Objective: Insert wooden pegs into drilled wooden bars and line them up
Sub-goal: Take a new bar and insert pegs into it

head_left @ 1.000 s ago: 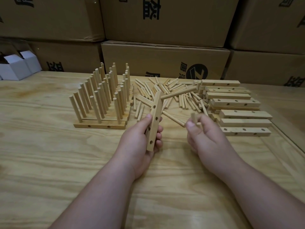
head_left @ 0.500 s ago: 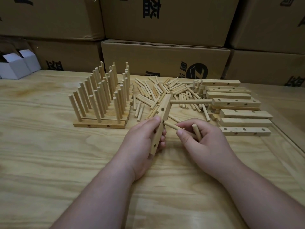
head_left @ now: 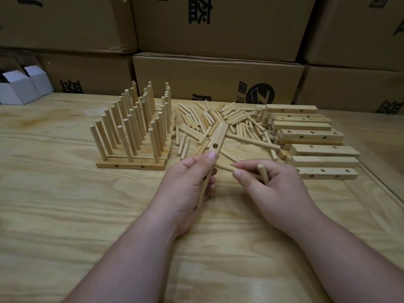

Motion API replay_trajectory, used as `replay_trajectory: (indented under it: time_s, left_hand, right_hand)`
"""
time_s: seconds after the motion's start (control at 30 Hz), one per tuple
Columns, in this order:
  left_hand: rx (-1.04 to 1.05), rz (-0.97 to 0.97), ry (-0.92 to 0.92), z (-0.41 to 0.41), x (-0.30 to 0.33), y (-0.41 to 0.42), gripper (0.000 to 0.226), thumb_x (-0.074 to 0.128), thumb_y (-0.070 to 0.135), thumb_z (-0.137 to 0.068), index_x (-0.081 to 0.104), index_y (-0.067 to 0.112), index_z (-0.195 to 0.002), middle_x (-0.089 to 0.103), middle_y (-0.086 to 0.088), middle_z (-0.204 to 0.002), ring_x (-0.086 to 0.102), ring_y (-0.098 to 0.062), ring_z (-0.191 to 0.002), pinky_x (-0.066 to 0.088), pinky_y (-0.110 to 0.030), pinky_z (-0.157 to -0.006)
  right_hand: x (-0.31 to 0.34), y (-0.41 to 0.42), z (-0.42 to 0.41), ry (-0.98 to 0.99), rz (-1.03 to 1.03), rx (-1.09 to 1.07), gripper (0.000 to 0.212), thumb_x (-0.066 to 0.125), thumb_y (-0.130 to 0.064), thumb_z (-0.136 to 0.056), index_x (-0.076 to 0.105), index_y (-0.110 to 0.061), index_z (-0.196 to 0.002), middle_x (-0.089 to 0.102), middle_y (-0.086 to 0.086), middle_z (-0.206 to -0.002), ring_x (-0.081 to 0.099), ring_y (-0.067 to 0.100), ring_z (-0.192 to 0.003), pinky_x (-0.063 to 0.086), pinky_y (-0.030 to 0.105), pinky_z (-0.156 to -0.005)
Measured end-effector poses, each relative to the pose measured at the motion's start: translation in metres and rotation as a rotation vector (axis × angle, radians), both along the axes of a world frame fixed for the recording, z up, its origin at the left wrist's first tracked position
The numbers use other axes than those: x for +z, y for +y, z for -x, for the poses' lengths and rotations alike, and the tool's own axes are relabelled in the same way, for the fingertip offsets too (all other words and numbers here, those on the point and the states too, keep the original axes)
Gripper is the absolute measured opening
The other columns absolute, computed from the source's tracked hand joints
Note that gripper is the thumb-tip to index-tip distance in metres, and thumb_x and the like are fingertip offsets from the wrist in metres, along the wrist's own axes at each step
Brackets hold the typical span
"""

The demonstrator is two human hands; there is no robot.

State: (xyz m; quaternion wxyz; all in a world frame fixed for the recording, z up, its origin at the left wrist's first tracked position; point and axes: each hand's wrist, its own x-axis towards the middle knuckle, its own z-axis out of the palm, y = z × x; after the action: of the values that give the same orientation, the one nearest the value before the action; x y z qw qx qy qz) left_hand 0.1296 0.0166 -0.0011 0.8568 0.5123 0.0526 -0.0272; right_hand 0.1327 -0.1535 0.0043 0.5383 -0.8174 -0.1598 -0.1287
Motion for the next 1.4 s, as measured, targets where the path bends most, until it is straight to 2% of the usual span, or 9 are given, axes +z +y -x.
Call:
replay_trajectory:
  time_s: [0.27, 0.5, 0.63, 0.83, 0.97, 1.1, 1.17, 1.23, 1.4]
  left_hand:
    - [-0.043, -0.013, -0.029, 0.0, -0.002, 0.002, 0.04, 0.081, 0.032, -0.068, 0.072, 0.011, -0.1, 0.063, -0.001, -0.073, 0.057, -0.009, -0.063, 0.051, -0.022, -0.058]
    - [-0.041, -0.021, -0.019, 0.002, -0.001, 0.002, 0.048, 0.084, 0.037, -0.063, 0.072, 0.013, -0.102, 0.064, 0.002, -0.071, 0.058, -0.007, -0.059, 0.05, -0.021, -0.055]
    - [-0.063, -0.025, -0.016, 0.002, -0.001, 0.003, 0.046, 0.089, 0.038, -0.064, 0.074, 0.014, -0.101, 0.064, 0.002, -0.071, 0.057, -0.006, -0.059, 0.048, -0.021, -0.053]
    - [-0.1, -0.035, -0.036, 0.002, -0.002, 0.005, 0.047, 0.088, 0.042, -0.059, 0.078, 0.016, -0.098, 0.064, 0.002, -0.073, 0.057, -0.007, -0.06, 0.049, -0.022, -0.055]
    - [-0.112, -0.074, -0.046, 0.002, -0.002, 0.004, 0.048, 0.091, 0.043, -0.061, 0.082, 0.016, -0.101, 0.062, 0.005, -0.073, 0.055, -0.006, -0.063, 0.048, -0.021, -0.058]
    - [-0.098, -0.07, -0.02, 0.001, -0.003, 0.004, 0.056, 0.082, 0.039, -0.065, 0.078, 0.01, -0.113, 0.06, 0.002, -0.075, 0.054, -0.007, -0.064, 0.049, -0.021, -0.059]
    - [-0.073, -0.068, -0.006, 0.001, -0.003, 0.003, 0.064, 0.081, 0.036, -0.067, 0.072, 0.005, -0.122, 0.06, 0.001, -0.075, 0.054, -0.007, -0.064, 0.049, -0.021, -0.059]
    - [-0.055, -0.069, -0.009, 0.0, -0.004, 0.002, 0.069, 0.081, 0.036, -0.065, 0.069, 0.003, -0.124, 0.06, 0.001, -0.074, 0.053, -0.008, -0.063, 0.048, -0.021, -0.059]
    - [-0.081, -0.105, -0.032, 0.0, -0.005, 0.003, 0.052, 0.081, 0.042, -0.063, 0.08, 0.012, -0.105, 0.061, 0.003, -0.073, 0.053, -0.008, -0.062, 0.047, -0.022, -0.059]
  right_hand:
    - [0.002, 0.005, 0.006, 0.03, 0.075, 0.002, 0.014, 0.07, -0.03, -0.09, 0.07, -0.041, -0.082, 0.072, -0.004, -0.077, 0.064, 0.013, -0.072, 0.048, 0.023, -0.062]
    - [0.004, 0.01, 0.009, 0.039, 0.093, -0.036, 0.006, 0.071, -0.038, -0.088, 0.073, -0.037, -0.083, 0.074, -0.007, -0.079, 0.065, 0.007, -0.081, 0.049, 0.019, -0.067]
    - [0.007, 0.01, 0.008, 0.064, 0.053, 0.001, 0.014, 0.073, -0.031, -0.088, 0.072, -0.04, -0.077, 0.072, -0.022, -0.08, 0.065, -0.005, -0.082, 0.045, 0.005, -0.065]
    - [0.01, 0.008, 0.007, 0.087, 0.0, 0.06, 0.032, 0.074, -0.027, -0.088, 0.073, -0.052, -0.068, 0.072, -0.008, -0.096, 0.066, 0.004, -0.088, 0.046, 0.002, -0.066]
    - [0.011, 0.008, 0.007, 0.066, 0.039, 0.054, 0.034, 0.073, -0.028, -0.088, 0.071, -0.056, -0.068, 0.072, -0.01, -0.095, 0.065, -0.006, -0.081, 0.046, 0.003, -0.066]
    - [0.008, 0.008, 0.007, 0.025, 0.095, 0.023, 0.025, 0.071, -0.032, -0.09, 0.072, -0.052, -0.075, 0.072, -0.003, -0.094, 0.064, 0.012, -0.09, 0.049, 0.02, -0.072]
    - [0.006, 0.01, 0.007, 0.034, 0.109, 0.016, 0.005, 0.069, -0.034, -0.091, 0.073, -0.036, -0.088, 0.072, 0.006, -0.087, 0.064, 0.02, -0.085, 0.049, 0.029, -0.068]
    - [0.003, 0.011, 0.007, 0.035, 0.112, 0.006, 0.015, 0.067, -0.035, -0.092, 0.074, -0.023, -0.088, 0.072, 0.008, -0.078, 0.065, 0.023, -0.076, 0.048, 0.035, -0.065]
    - [0.005, 0.012, 0.008, 0.063, 0.069, 0.007, 0.004, 0.069, -0.035, -0.091, 0.072, -0.032, -0.092, 0.072, 0.01, -0.084, 0.064, 0.024, -0.083, 0.048, 0.033, -0.068]
